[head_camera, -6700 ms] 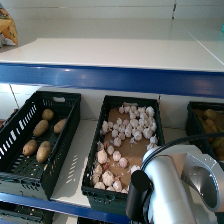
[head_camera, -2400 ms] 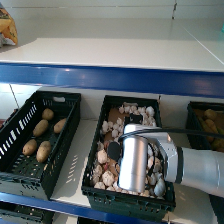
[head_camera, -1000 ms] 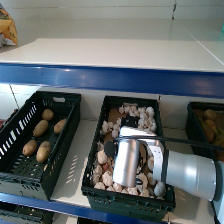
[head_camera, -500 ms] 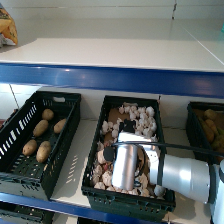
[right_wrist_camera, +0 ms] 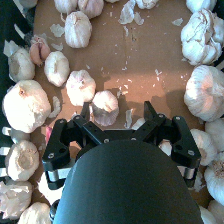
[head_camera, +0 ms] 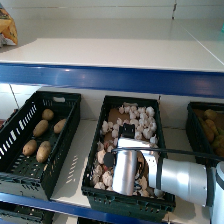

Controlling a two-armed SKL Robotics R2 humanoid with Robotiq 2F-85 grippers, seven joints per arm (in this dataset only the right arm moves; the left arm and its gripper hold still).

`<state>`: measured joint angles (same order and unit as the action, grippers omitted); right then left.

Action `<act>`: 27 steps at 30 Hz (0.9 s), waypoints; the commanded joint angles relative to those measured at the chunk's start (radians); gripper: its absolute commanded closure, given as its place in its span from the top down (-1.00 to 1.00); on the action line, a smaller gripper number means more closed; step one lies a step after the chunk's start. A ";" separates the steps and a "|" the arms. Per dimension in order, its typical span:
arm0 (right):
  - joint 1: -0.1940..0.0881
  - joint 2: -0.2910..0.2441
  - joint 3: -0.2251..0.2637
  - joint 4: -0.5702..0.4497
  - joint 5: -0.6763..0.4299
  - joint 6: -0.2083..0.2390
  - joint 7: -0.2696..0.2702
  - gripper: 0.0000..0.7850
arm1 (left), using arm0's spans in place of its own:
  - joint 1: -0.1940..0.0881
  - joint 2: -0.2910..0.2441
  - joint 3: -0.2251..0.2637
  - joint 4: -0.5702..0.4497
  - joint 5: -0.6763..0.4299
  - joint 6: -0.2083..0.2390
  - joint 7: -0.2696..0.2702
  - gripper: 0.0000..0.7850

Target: Pick up garlic

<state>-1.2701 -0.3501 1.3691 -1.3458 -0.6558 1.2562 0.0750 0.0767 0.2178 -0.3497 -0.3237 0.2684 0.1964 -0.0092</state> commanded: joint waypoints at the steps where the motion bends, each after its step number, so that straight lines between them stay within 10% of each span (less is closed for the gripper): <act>1: 0.006 0.003 0.003 0.002 0.004 -0.002 -0.001 1.00 | 0.000 0.000 0.000 0.000 0.000 0.000 0.000 -1.00; 2: 0.006 0.004 0.004 0.002 0.007 -0.004 -0.001 0.98 | 0.000 0.000 0.000 0.000 0.000 0.000 0.000 -1.00; 3: 0.006 0.005 0.003 0.003 0.008 -0.006 -0.002 0.35 | 0.000 0.000 0.000 0.000 0.000 0.000 0.000 -1.00; 7: 0.005 0.005 0.000 0.005 0.008 -0.008 -0.006 -0.95 | 0.000 0.000 0.000 0.000 0.000 0.000 0.000 -1.00; 27: 0.002 -0.005 -0.002 0.005 0.044 -0.008 -0.007 -1.00 | 0.000 0.000 0.000 0.000 0.000 0.000 0.000 -1.00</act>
<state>-1.2665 -0.3538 1.3676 -1.3401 -0.6122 1.2463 0.0674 0.0767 0.2178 -0.3497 -0.3237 0.2684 0.1964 -0.0092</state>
